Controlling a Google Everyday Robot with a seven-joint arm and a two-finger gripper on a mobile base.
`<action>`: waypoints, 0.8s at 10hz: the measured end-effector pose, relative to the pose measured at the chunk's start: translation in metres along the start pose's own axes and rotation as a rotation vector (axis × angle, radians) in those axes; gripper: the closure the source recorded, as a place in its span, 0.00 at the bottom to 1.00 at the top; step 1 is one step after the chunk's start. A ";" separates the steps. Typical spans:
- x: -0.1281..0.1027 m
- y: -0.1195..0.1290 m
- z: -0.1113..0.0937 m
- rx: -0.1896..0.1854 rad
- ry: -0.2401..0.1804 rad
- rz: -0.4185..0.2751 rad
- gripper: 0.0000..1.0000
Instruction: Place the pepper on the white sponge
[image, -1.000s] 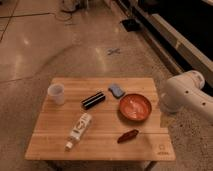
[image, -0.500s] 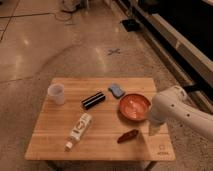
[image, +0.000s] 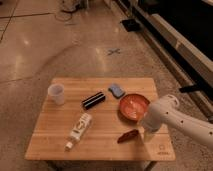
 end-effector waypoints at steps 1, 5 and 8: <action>-0.004 -0.002 0.006 0.007 -0.009 -0.008 0.35; -0.018 -0.006 0.023 0.008 -0.025 -0.047 0.35; -0.032 -0.006 0.031 -0.020 -0.029 -0.099 0.40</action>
